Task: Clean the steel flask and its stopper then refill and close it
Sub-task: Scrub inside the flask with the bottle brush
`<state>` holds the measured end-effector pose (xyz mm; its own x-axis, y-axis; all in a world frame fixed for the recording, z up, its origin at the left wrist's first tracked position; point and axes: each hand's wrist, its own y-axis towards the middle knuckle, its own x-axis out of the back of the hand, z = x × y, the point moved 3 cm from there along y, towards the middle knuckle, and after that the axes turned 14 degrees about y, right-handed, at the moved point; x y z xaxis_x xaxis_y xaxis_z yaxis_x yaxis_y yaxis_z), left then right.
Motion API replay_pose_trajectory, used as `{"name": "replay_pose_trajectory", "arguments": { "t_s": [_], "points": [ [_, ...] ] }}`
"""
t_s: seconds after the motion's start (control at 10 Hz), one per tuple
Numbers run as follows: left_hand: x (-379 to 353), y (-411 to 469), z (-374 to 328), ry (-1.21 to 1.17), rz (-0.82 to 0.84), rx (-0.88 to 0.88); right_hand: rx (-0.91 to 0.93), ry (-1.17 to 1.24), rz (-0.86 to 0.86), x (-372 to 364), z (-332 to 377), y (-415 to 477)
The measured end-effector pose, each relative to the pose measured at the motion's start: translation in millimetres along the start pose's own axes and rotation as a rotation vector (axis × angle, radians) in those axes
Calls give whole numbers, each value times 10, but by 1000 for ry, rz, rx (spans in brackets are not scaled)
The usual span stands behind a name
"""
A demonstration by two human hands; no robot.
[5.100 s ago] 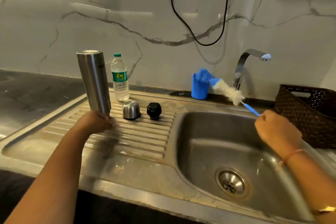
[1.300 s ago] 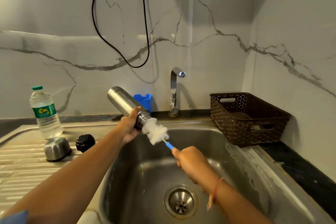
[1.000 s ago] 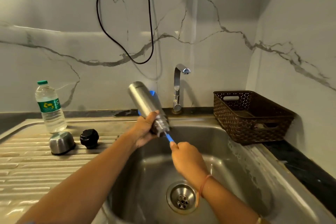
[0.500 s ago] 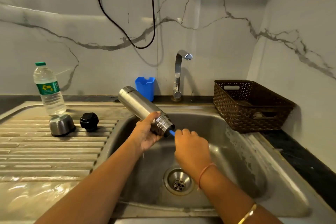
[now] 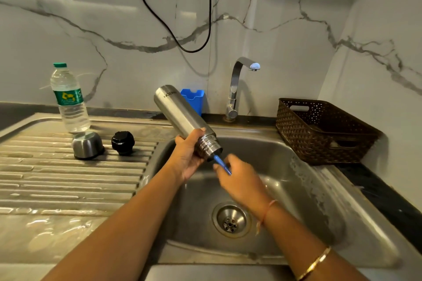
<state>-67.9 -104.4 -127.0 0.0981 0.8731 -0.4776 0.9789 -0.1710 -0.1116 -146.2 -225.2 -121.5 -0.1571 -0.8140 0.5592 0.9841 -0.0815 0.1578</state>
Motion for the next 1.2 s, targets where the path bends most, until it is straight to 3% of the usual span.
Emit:
{"name": "replay_pose_trajectory", "arguments": {
  "t_s": [0.1,0.2,0.3,0.4,0.5,0.6,0.7,0.8,0.9,1.0,1.1,1.2],
  "points": [
    [-73,-32,-98,-14,-7,-28,411,-749,-286,3,80,-27],
    [-145,-63,-183,-49,-28,-79,273,-474,-183,46,260,28],
    [-170,-67,-317,-24,-9,-132,-262,679,247,63,329,110],
    [-217,-85,-477,1,28,-159,-348,1016,312,143,387,132],
    [-242,-110,-585,109,-34,-177,79,151,43,115,432,113],
    [-245,-129,-635,155,-89,-167,456,-639,-375,12,394,90],
    [-248,-137,-588,265,-127,-177,240,-268,-169,-21,389,114],
    [-249,-145,-591,276,-99,-177,-252,933,329,-44,403,120],
    [-297,-154,-666,203,-54,-151,-233,979,344,111,395,183],
    [-388,-164,-722,295,-124,-190,220,-212,-137,222,361,260],
    [-558,-170,-775,287,-163,-232,407,-600,-502,226,410,163],
    [-698,-182,-768,369,-177,-284,245,-265,-360,250,397,219]
  ]
}}
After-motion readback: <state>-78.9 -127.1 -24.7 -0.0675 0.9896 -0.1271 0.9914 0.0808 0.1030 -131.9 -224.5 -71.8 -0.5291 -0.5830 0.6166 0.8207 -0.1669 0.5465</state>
